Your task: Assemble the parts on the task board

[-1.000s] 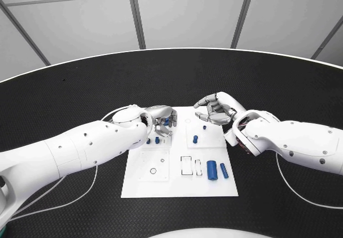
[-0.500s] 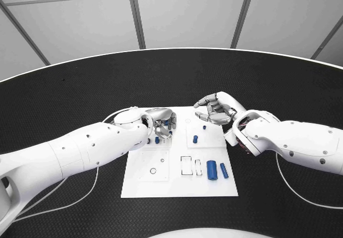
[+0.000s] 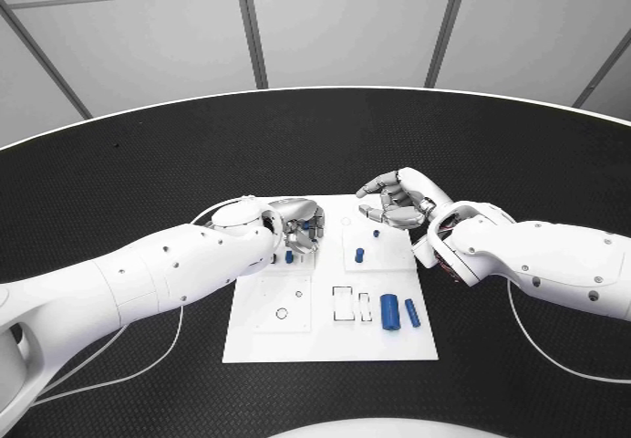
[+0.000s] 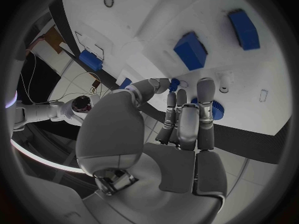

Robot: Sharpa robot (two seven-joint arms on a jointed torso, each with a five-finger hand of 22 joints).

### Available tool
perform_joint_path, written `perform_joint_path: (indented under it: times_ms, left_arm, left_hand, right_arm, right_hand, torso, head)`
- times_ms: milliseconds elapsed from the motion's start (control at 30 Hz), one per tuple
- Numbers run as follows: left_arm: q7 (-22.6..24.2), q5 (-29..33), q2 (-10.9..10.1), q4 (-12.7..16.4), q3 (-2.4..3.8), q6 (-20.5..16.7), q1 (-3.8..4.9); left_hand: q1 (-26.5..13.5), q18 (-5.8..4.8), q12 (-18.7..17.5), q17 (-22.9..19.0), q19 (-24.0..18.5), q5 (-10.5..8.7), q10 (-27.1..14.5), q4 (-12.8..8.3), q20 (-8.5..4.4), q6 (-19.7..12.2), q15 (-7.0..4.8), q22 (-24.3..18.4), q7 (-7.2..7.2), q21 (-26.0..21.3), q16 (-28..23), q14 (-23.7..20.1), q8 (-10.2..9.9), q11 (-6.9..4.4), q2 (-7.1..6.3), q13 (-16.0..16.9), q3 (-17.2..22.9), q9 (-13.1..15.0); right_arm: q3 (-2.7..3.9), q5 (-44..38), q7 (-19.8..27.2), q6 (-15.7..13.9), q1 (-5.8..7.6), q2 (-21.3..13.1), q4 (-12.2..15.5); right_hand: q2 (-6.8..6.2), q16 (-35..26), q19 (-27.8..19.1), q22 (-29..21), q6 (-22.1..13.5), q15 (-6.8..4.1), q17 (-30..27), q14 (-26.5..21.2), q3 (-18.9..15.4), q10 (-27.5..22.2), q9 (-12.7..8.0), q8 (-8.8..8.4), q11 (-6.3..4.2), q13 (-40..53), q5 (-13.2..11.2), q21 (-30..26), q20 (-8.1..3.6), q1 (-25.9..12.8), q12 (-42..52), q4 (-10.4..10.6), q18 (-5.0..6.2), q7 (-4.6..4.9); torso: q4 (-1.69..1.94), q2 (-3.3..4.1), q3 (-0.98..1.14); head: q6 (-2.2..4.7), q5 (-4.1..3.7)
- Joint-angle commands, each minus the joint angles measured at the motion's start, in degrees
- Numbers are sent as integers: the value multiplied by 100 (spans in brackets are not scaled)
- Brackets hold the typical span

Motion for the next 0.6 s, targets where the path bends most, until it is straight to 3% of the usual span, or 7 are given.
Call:
perform_joint_path:
  times_ms: [33, 600]
  left_arm:
    - [-19, 0, 17, -24, 0, 37, 0]
    - [-85, 0, 70, -114, 0, 142, -1]
  left_hand:
    - [20, 30, -32, 9, 31, 12, 61, 11, -3, 64, -7, 7, 26, 29, 29, 30, -51, -2, 77, -23, 67, -18]
    - [48, 19, -82, 27, 64, 4, 112, 27, -13, 124, -15, 66, 20, 80, 43, 46, -114, -9, 100, -80, 133, -61]
  right_arm:
    - [0, 0, -1, 2, 0, 0, 2]
    - [0, 0, -3, 11, 0, -6, 14]
  right_hand:
    - [2, -24, -36, 7, -22, -32, 3, 238, 15, -40, -9, 14, -1, 10, 23, 2, 17, -55, -19, -17, 97, 12]
    - [2, -24, -36, 7, -22, -32, 3, 238, 15, -40, -9, 14, -1, 10, 23, 2, 17, -55, -19, -17, 97, 12]
  torso:
    - [-1, -5, 4]
    - [2, -5, 0]
  head:
    - [-3, 1]
    - [-8, -5]
